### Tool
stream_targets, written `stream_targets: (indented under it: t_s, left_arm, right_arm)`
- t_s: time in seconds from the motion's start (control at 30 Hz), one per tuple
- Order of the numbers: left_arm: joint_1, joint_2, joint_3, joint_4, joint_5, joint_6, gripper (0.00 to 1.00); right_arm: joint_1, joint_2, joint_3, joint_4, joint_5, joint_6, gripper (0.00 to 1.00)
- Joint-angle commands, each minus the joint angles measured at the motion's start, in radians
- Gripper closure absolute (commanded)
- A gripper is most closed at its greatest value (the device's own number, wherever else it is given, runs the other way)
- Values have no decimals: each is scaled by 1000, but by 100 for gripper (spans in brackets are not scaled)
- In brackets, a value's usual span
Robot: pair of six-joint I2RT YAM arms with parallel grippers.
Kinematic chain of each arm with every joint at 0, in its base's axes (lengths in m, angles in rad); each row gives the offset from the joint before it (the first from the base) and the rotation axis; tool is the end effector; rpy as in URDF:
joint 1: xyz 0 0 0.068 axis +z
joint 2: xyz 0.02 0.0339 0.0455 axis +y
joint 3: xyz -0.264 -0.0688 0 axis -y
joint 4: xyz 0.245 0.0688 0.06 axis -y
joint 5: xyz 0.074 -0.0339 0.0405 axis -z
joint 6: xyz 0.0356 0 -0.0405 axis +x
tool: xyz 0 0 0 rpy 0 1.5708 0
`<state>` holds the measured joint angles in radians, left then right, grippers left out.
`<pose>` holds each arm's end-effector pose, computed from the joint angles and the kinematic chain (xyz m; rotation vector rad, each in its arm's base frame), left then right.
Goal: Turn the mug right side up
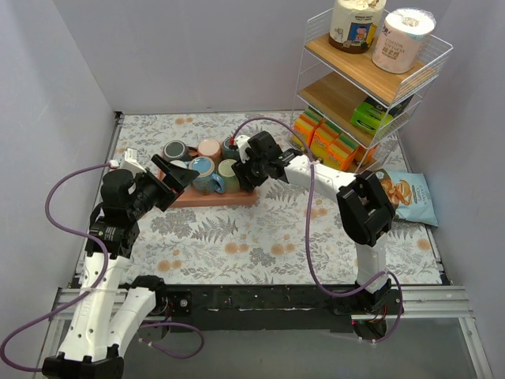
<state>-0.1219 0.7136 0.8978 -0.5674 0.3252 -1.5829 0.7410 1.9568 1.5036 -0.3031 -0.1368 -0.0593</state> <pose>0.1477 -0.0296 0.3499 -1.2939 1.8116 -1.3635 0.3253 0.3042 0.2298 -0.9883 2.1566 0.4950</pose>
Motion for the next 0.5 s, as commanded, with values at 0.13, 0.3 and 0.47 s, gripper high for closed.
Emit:
stream_targets:
  t_s: [0.13,0.3,0.47]
  left_arm:
    - [-1,53,-2,11,46,20,2]
    - [-1,47,3,0,40,31,2]
    - [-2,66,15,-23,35,43,2]
  right_arm:
    - [3,73,129,35,26,-46,43]
    - [1,93,129,58,36,-53,51]
    - [1,128,175,26,20,-54,59]
